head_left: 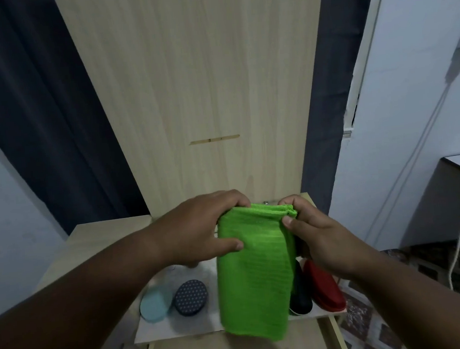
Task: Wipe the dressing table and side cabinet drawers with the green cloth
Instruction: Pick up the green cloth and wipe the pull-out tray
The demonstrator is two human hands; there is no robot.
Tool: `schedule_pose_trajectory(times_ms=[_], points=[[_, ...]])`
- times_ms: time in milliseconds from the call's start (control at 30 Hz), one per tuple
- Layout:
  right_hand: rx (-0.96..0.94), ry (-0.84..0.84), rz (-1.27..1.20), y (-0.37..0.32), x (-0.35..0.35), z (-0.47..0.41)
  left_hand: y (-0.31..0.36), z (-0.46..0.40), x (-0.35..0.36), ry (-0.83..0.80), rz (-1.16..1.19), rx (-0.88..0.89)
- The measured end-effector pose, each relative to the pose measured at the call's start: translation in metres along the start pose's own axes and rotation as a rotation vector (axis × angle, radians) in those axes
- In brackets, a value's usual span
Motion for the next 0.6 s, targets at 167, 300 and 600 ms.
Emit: schedule_pose_trajectory(times_ms=[167, 300, 600], points=[[-0.041, -0.053, -0.024, -0.006, -0.001, -0.010, -0.003, -0.004, 0.002, 0.137, 0.082, 0.005], [-0.039, 0.003, -0.169, -0.013, 0.006, -0.020, -0.006, 0.003, 0.023, 0.322, 0.716, -0.252], [0.353, 0.116, -0.587, 0.051, 0.014, -0.013, 0.005, 0.023, 0.113, 0.114, 1.500, -0.800]])
Point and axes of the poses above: each hand's wrist, its own z-axis away from the middle knuckle, its own x-axis out of the palm, y = z × x, the point moved 1 cm from there along -z, towards the middle knuckle, and after that the axes turned 10 degrees about -z, right-handed, at the moved point
